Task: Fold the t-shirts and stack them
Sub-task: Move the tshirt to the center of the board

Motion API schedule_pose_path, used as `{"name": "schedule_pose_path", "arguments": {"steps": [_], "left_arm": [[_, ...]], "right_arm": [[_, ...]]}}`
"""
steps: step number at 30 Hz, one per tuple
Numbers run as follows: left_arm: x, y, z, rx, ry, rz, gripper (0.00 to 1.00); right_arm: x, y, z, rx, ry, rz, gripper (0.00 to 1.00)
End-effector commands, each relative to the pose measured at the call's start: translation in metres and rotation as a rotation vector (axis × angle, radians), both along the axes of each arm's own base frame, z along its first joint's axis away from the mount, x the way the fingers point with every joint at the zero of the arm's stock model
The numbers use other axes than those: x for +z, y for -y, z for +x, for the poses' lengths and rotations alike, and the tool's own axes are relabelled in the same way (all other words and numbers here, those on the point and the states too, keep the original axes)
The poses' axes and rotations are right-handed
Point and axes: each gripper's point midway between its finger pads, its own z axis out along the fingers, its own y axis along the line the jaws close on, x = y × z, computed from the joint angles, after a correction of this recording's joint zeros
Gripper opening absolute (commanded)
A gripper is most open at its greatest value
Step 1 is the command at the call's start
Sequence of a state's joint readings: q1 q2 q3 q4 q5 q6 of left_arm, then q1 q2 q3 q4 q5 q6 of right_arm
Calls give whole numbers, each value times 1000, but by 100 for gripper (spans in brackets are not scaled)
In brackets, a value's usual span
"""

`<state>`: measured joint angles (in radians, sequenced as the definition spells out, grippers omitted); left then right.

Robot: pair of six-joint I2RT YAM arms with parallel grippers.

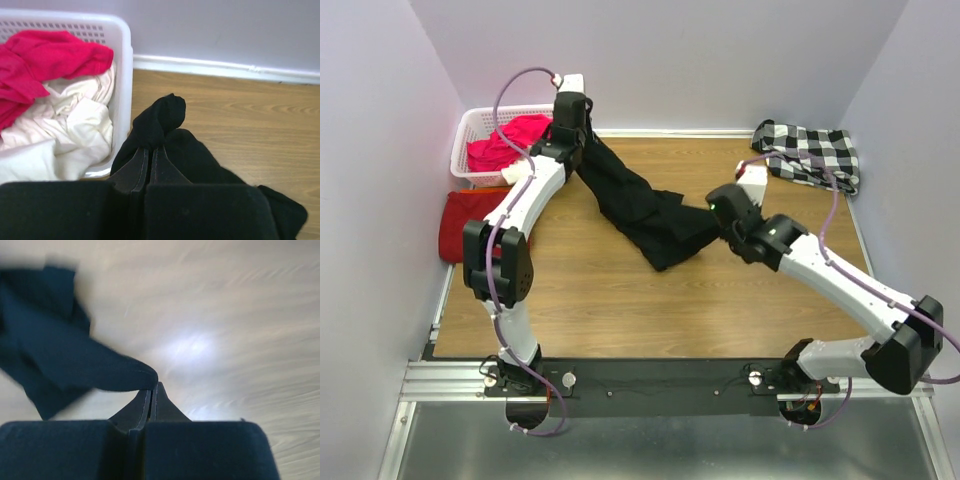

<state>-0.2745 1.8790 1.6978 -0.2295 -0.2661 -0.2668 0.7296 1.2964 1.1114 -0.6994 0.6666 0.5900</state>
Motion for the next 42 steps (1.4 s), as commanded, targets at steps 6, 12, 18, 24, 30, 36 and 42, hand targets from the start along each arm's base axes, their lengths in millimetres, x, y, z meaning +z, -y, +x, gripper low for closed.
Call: {"name": "schedule_pose_path", "arguments": {"steps": [6,12,18,24,30,36,42], "left_arm": [[144,-1,-30,-102,272,-159,0],[204,1,-66,-193,413,-204,0],[261,14,-115,-354,566,-267,0],[265,28,-154,-486,582,-267,0],[224,33,-192,-560,494,-271,0],[65,33,-196,-460,107,-387,0],[-58,11,-186,-243,-265,-345,0]], "right_arm": [[143,102,40,-387,320,-266,1],[212,132,50,-469,473,-229,1],[268,139,54,-468,596,-198,1],[314,145,43,-463,692,-169,1],[339,163,12,-504,755,-135,1],[272,163,18,-552,661,-168,1],[120,153,28,-594,503,-141,1]]}}
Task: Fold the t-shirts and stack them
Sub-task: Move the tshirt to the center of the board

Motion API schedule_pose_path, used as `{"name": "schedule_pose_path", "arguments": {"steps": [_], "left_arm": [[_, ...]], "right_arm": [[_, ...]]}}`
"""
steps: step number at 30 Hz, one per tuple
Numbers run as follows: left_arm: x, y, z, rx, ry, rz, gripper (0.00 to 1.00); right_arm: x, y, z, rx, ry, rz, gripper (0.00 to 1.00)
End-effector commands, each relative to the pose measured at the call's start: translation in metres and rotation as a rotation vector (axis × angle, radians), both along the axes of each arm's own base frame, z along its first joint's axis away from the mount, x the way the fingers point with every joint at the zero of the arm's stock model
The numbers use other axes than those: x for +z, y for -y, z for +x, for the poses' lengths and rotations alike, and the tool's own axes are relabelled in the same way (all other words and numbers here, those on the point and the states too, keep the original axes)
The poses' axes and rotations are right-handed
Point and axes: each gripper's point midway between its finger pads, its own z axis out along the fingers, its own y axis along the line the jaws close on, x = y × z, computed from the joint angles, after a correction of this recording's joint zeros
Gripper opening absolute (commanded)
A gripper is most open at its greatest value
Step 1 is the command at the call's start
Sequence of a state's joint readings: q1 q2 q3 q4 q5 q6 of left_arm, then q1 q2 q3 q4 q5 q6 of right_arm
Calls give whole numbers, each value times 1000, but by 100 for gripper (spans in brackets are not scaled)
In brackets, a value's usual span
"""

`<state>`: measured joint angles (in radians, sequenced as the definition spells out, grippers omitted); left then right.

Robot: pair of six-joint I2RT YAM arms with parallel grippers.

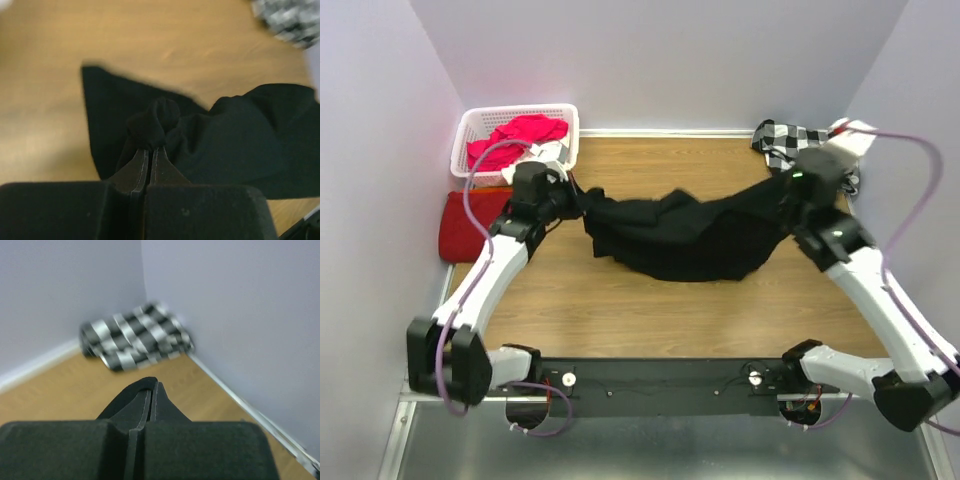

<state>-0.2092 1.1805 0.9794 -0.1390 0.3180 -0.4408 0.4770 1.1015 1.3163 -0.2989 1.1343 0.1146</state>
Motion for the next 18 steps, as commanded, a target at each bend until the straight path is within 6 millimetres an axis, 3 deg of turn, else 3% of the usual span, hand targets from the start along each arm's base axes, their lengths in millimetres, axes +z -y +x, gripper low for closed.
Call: {"name": "schedule_pose_path", "arguments": {"steps": [1,2,4,6,10,13,16,17,18], "left_arm": [[-96,-24,11,137,-347,130,0],[-103,-26,15,145,-383,150,0],[-146,-25,9,123,-525,186,0],[-167,-18,2,87,-583,169,0],[-205,-24,-12,106,-696,202,0],[-222,-33,-19,135,-752,249,0],[-215,-41,-16,189,-736,270,20],[-209,-46,-12,219,-712,283,36],[-200,-48,-7,244,-687,276,44]], "right_arm": [[-118,-4,8,-75,-101,83,1],[-144,-6,8,-84,-122,108,1],[-168,-5,8,-97,-152,125,1],[-195,-4,8,-115,-196,148,1],[-217,-3,8,-133,-260,143,1],[-228,-3,7,-130,-288,153,1],[-233,-5,6,-124,-302,170,1],[-234,-5,6,-122,-312,168,1],[-235,-5,6,-122,-315,167,1]]}}
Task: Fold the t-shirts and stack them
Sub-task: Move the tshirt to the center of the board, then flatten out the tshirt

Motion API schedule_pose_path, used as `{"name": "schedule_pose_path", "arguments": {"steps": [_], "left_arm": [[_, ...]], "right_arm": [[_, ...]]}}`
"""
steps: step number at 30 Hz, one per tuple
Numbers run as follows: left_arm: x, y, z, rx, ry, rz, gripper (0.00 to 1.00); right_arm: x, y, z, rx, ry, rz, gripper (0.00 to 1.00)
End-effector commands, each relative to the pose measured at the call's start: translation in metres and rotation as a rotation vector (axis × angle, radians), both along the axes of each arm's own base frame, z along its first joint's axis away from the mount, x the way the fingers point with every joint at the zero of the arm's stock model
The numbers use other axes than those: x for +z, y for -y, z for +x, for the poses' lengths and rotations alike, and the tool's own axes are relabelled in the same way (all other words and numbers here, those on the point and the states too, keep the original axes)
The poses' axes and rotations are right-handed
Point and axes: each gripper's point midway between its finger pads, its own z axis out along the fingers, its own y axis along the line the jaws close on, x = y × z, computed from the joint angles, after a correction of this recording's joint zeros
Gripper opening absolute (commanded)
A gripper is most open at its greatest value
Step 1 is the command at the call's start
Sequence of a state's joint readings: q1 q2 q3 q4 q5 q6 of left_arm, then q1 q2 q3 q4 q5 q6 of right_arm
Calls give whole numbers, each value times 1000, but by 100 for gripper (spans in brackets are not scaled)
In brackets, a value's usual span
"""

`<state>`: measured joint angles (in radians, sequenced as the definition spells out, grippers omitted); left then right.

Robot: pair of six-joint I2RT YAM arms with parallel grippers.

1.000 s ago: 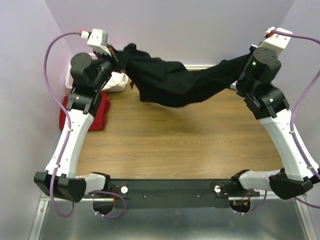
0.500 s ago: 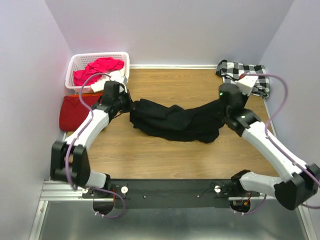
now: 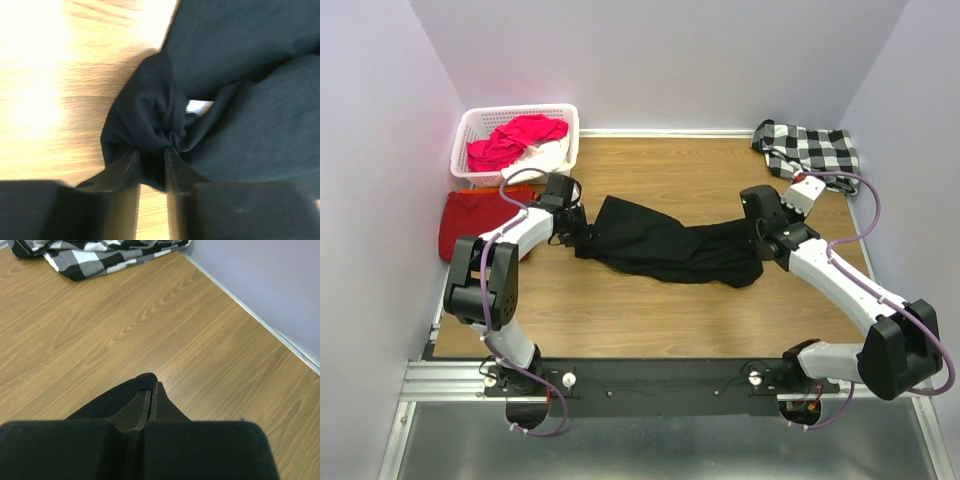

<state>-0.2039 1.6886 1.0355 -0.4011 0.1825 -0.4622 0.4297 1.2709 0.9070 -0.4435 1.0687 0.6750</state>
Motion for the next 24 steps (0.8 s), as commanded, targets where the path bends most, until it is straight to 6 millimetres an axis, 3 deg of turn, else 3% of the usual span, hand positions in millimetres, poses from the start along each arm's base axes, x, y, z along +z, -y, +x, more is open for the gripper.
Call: {"name": "schedule_pose_path", "arguments": {"steps": [1,5,7,9,15,17,18,20,21,23,24], "left_arm": [[24,-25,4,108,50,96,48],[72,-42,24,196,196,156,62],[100,-36,38,174,288,121,63],[122,-17,48,113,351,38,64],[133,33,64,-62,370,-40,64],[131,57,64,-134,372,-37,64],[139,69,67,-162,392,-41,64],[129,97,65,-236,377,-37,63],[137,108,69,-268,397,-35,62],[120,136,66,-337,371,-17,60],[127,146,69,-354,382,-13,58]], "right_arm": [[-11,2,-3,-29,-10,30,1],[-15,0,-4,-23,-29,37,1],[-18,0,-4,-22,-33,46,1],[-23,-2,-6,-19,-41,54,1],[-28,-4,-5,-16,-46,76,1],[-28,-4,-6,-16,-45,79,1],[-29,-5,-6,-15,-48,81,1],[-33,-6,-6,-10,-59,89,1],[-36,-6,-7,-10,-65,93,1],[-45,-8,-8,-4,-89,107,1],[-49,-8,-8,-4,-100,111,1]]}}
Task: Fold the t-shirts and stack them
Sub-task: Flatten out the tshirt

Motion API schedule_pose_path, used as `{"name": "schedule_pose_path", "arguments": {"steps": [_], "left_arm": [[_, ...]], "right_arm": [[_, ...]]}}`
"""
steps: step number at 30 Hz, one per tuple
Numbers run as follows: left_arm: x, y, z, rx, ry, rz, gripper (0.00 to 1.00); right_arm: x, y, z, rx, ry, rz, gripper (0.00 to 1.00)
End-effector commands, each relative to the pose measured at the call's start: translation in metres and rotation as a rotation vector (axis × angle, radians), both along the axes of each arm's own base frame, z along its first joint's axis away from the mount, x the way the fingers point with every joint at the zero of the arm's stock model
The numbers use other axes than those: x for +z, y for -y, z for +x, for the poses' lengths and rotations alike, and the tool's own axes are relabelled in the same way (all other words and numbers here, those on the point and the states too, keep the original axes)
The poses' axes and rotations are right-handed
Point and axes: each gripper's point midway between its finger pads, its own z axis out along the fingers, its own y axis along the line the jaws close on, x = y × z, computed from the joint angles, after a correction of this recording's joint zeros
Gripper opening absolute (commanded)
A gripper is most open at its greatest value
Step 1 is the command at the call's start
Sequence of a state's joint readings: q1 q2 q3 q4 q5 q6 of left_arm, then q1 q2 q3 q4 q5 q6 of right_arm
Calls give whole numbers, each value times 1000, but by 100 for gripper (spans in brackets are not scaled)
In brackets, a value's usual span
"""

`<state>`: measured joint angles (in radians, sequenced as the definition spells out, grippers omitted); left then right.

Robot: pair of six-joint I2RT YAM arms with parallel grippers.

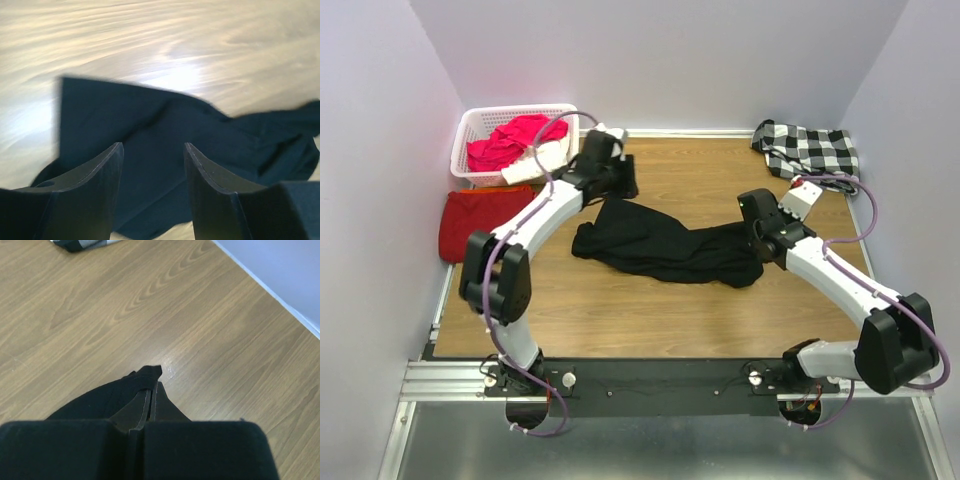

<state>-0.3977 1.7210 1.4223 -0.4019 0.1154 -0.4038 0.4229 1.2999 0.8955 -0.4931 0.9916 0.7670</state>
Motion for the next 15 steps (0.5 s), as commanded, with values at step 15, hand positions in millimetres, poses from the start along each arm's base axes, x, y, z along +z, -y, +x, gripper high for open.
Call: {"name": "schedule_pose_path", "arguments": {"steps": [15], "left_arm": [[-74,158,-31,-469,-71,160,41]], "right_arm": [[-72,-1,-21,-14,-172,114,1]]}}
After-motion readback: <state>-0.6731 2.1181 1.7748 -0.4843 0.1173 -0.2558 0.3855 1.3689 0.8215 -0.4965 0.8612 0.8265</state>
